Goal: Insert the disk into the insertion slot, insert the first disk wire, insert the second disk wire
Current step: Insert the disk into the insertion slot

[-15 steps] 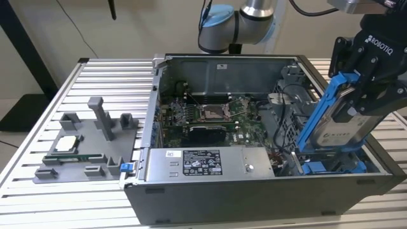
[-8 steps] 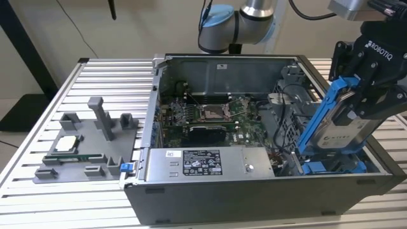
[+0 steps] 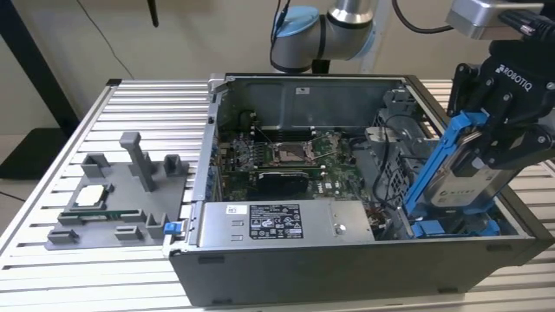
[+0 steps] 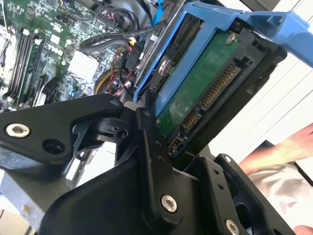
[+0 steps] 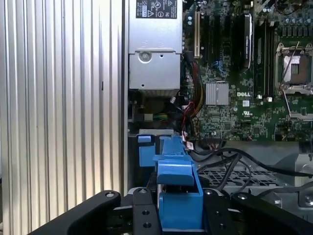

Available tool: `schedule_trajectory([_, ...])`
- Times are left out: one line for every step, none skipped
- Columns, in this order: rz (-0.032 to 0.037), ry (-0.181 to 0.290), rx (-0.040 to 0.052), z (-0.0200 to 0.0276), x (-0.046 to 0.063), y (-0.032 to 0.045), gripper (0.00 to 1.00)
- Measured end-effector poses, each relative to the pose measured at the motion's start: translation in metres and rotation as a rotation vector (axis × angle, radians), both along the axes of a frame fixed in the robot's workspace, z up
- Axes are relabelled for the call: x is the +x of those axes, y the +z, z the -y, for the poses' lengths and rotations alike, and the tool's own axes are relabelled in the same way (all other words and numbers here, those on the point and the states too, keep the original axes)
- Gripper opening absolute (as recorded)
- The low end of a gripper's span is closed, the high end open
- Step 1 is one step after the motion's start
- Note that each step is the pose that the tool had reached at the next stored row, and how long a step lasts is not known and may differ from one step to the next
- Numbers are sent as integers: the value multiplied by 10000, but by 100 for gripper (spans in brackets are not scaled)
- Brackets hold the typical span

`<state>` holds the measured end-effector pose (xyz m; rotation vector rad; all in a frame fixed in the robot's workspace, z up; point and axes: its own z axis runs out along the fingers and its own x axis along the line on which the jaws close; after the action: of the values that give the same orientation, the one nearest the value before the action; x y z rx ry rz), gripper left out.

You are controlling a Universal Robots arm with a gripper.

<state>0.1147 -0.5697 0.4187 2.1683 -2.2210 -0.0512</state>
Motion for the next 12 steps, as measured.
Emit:
schedule_trajectory([-6,0,-1,2,2,-11,0])
schedule_trajectory([-14,2,0,4,6,-24,0])
schedule_trajectory([-19,1,2,5,10,-35,0])
schedule_trajectory([-21,0,5,6,13,-45,0])
schedule_trajectory([-21,0,15,5,19,-53,0])
schedule_trajectory([-23,0,20,6,26,-59,0])
schedule_trajectory([-24,0,23,5,32,-65,0])
schedule_trajectory([-26,0,23,5,36,-72,0])
schedule_trajectory([-29,0,22,5,39,-80,0])
schedule_trajectory([-31,-1,24,6,39,-92,0])
schedule_trajectory([-35,-2,24,6,39,-104,0])
schedule_trajectory([-38,-2,22,6,40,-115,0])
